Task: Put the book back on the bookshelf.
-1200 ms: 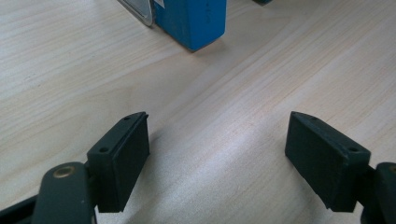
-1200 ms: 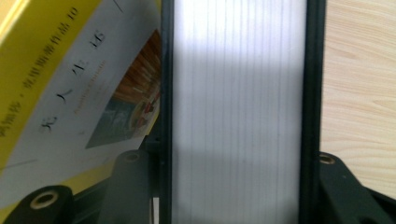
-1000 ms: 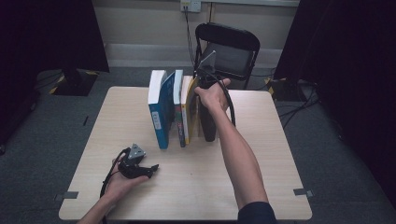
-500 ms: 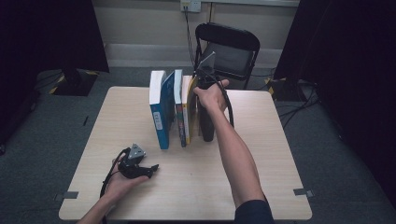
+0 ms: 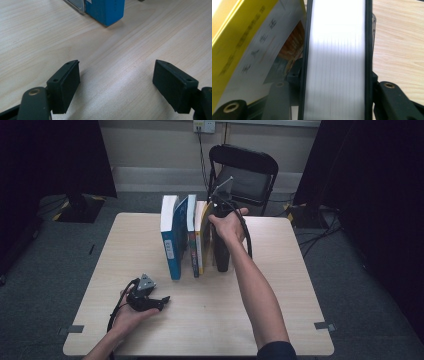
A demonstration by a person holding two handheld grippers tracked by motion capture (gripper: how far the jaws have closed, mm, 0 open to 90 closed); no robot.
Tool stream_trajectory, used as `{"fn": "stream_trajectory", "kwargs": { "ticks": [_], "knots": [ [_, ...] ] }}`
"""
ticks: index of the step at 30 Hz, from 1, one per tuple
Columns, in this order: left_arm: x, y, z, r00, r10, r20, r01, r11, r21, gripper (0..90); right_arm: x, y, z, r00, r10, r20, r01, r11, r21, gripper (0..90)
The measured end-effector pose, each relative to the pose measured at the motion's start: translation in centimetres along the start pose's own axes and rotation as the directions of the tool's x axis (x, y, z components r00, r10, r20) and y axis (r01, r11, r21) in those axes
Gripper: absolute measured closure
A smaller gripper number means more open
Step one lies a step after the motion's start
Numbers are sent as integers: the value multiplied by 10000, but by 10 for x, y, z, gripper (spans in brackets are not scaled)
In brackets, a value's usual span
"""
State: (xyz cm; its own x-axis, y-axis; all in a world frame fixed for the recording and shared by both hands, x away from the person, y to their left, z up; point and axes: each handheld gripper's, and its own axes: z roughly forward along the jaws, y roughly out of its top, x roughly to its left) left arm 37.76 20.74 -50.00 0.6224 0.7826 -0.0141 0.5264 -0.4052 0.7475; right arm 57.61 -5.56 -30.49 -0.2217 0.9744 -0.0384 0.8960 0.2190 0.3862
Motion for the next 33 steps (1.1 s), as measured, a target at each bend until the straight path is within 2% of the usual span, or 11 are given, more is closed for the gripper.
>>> {"fn": "stream_trajectory", "kwargs": {
  "ticks": [7, 11, 15, 18, 23, 27, 30, 33],
  "knots": [
    [0, 0, 0, 10000, -20, -36, 20, 10000, -24, 218, -8, -17, -8, 9966, -45, -817, 9, 9991, -434, 449],
    [0, 0, 1, 10000, -21, -34, 21, 10000, 10, 218, -12, -29, -11, 9933, -267, -1121, 193, 9976, -669, 440],
    [0, 1, 1, 10000, -30, -65, 30, 10000, 60, 217, -15, -40, -16, 9892, -315, -1430, 175, 9950, -981, 422],
    [-1, 1, 2, 9999, -139, -92, 138, 9999, -44, 217, -16, -52, -19, 9852, -523, -1633, 299, 9901, -1372, 414],
    [0, 1, 2, 9999, -74, -111, 73, 9999, -81, 217, -19, -73, -19, 9763, -792, -2013, 393, 9800, -1953, 401],
    [0, 2, 4, 9999, -111, -118, 110, 9999, -81, 217, -22, -88, -15, 9619, -1040, -2530, 481, 9748, -2179, 436],
    [0, 3, 4, 9999, -78, -101, 78, 10000, -52, 217, -23, -96, -11, 9624, -1231, -2423, 631, 9684, -2413, 465],
    [1, 3, 4, 10000, 11, -92, -10, 10000, 13, 217, -25, -99, -9, 9604, -1249, -2491, 552, 9614, -2694, 469]
  ]
}}
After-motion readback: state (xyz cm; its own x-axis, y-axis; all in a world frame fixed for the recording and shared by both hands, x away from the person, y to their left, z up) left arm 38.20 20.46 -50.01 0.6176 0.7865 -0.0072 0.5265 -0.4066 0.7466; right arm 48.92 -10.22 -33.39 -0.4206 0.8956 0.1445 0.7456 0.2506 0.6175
